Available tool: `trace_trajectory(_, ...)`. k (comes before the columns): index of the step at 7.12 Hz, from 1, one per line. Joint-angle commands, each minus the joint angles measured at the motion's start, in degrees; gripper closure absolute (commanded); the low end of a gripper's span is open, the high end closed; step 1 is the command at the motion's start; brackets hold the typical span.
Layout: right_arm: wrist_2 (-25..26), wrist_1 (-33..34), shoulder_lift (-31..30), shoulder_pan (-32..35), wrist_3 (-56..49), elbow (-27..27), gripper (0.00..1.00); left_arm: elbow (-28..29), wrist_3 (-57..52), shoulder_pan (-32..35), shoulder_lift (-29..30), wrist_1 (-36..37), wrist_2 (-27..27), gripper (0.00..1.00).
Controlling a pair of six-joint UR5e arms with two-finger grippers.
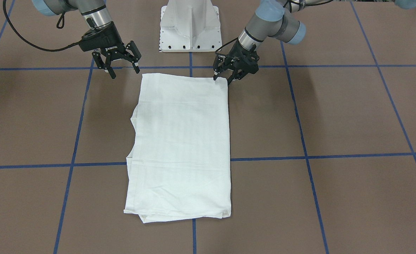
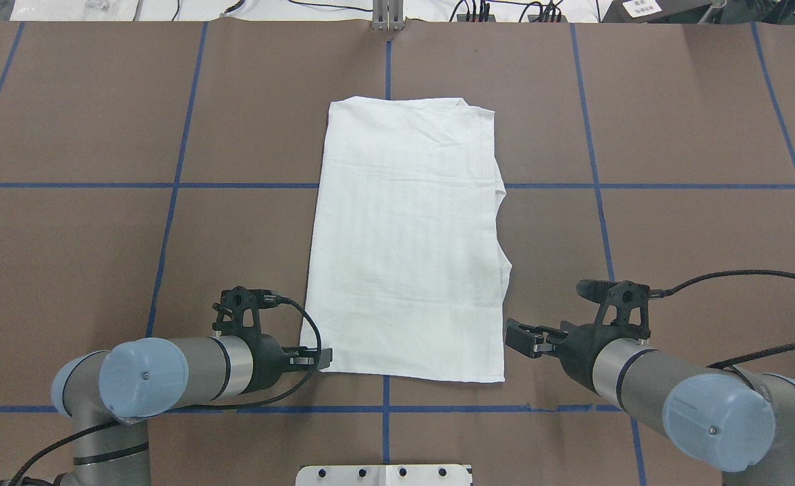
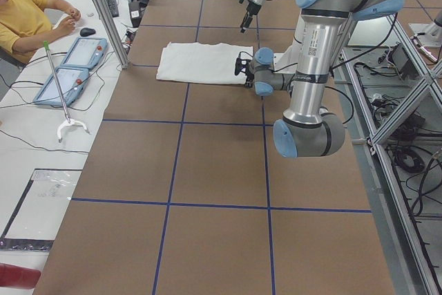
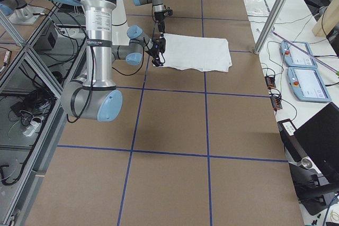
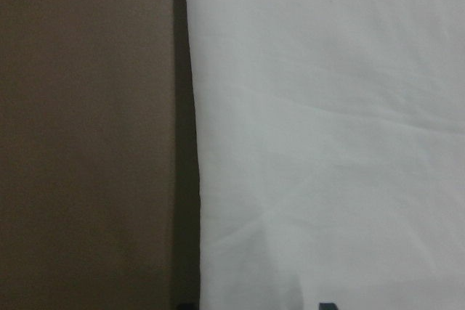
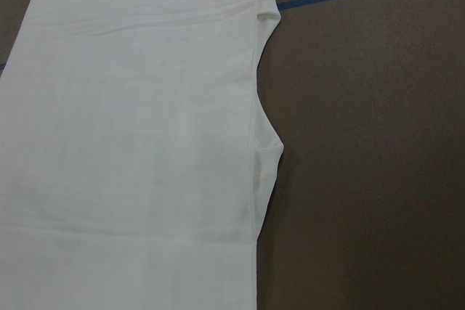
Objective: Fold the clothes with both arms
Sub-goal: 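Position the right gripper at the near corner of the shirt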
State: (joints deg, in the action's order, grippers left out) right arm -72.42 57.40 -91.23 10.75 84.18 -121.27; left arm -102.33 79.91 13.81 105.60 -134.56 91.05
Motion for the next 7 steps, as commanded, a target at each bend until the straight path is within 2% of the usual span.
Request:
trace_trajectory(1, 0.0, 0.0, 0.0, -0.1, 0.0, 0.2, 0.00, -0.1, 0.2, 0.0, 0.1, 0.0, 0.0, 0.76)
trace_trajectory(2, 1.0, 0.1, 0.2, -1.0, 0.0, 0.6, 0.00, -0.4, 0.2, 0.1, 0.1, -0.1, -0.1, 1.00)
trace_trajectory(3, 2.0, 0.3, 1.7, -1.7, 2.6, 0.7, 0.00, -0.7, 0.2, 0.1, 0.1, -0.1, -0.2, 1.00)
trace_trajectory(5, 2.0, 3.8, 6.9, -3.7, 18.2, 4.7, 0.05, -0.9, 0.2, 0.1, 0.1, -0.1, -0.3, 1.00)
trace_trajectory(7, 1.8, 18.7, 16.0, -5.6, 32.4, 6.6, 0.14, -0.9, 0.2, 0.2, 0.0, -0.1, -0.4, 1.00)
